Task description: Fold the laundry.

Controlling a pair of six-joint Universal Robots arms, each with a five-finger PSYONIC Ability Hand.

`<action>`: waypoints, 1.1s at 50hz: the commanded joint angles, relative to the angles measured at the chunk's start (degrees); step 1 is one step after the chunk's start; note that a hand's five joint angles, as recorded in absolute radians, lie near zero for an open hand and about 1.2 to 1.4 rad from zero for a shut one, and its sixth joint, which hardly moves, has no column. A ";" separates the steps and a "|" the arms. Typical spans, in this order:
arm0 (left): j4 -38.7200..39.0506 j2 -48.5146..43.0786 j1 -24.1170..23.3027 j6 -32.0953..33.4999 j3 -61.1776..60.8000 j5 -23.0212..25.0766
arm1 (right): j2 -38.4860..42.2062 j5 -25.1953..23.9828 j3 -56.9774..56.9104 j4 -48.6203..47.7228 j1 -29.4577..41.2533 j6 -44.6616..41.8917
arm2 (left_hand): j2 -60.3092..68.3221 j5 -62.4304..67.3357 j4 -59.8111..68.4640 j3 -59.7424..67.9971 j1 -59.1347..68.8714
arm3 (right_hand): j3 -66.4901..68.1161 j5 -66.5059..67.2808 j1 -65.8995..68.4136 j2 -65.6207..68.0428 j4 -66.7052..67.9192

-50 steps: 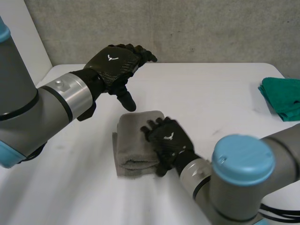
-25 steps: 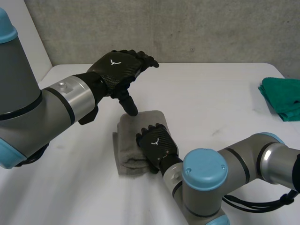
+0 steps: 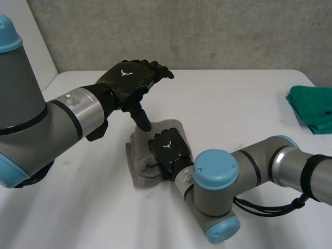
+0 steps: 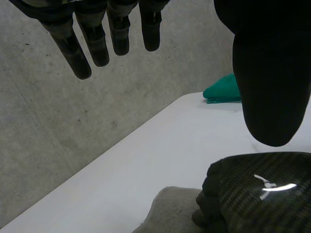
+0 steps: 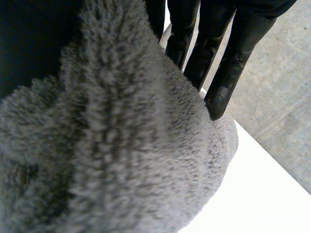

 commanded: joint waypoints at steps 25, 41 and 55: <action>1.25 0.05 0.29 -2.45 -0.64 0.00 | -8.42 -14.79 3.72 6.32 -33.40 -12.63 | 0.01 0.58 0.20 -0.09 -0.19 | 18.07 49.71 29.10 17.69 16.90; 1.33 0.05 0.12 -2.80 -0.73 -0.18 | -9.65 -24.29 7.68 12.65 -38.69 -14.40 | 0.35 0.92 0.54 0.24 0.15 | -28.12 3.51 -17.09 -28.50 -29.30; 1.42 0.04 -0.24 -2.89 -1.34 -0.18 | -10.97 -24.56 9.17 12.65 -39.39 -14.40 | 0.51 1.08 0.71 0.41 0.32 | -33.84 -2.20 -22.80 -34.22 -35.01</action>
